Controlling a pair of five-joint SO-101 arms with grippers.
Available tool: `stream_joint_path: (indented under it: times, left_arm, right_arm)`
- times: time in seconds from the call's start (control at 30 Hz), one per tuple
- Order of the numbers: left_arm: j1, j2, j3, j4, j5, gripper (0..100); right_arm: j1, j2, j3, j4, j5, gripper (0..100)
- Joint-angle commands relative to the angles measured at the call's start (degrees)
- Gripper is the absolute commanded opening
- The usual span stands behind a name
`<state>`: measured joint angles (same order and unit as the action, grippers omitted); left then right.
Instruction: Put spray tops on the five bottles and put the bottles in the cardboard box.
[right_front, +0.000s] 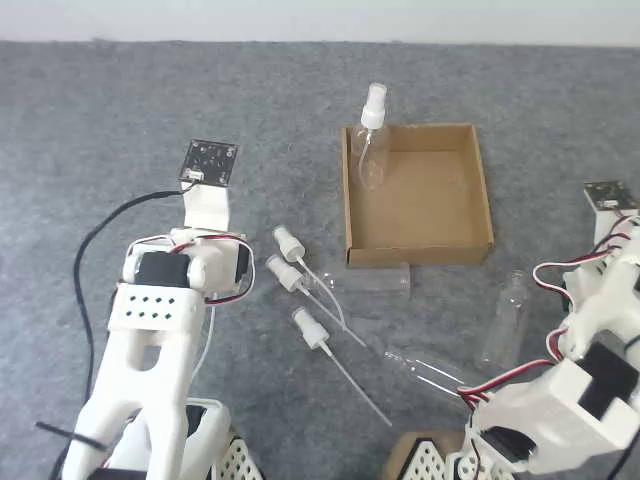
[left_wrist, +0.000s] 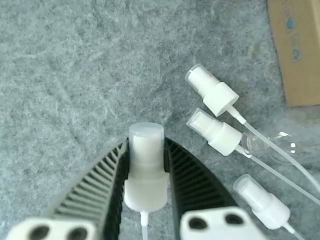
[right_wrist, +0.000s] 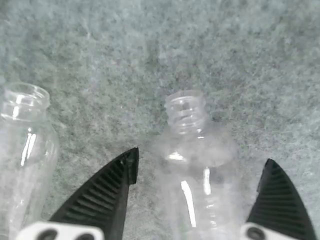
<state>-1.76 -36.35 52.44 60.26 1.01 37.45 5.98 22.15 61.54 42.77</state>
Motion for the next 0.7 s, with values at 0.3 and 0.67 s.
stream_joint_path:
  times: [0.3, 0.67]
  left_arm:
    - [-0.1, -2.5, -0.5, -1.3, -0.4, 1]
    - [-0.1, -2.2, -0.5, -1.3, -0.4, 1]
  right_arm:
    - [-2.6, -0.3, -13.8, 15.7, 14.2, 29.6]
    - [0.1, 9.9, -14.2, 12.7, 18.3, 24.6]
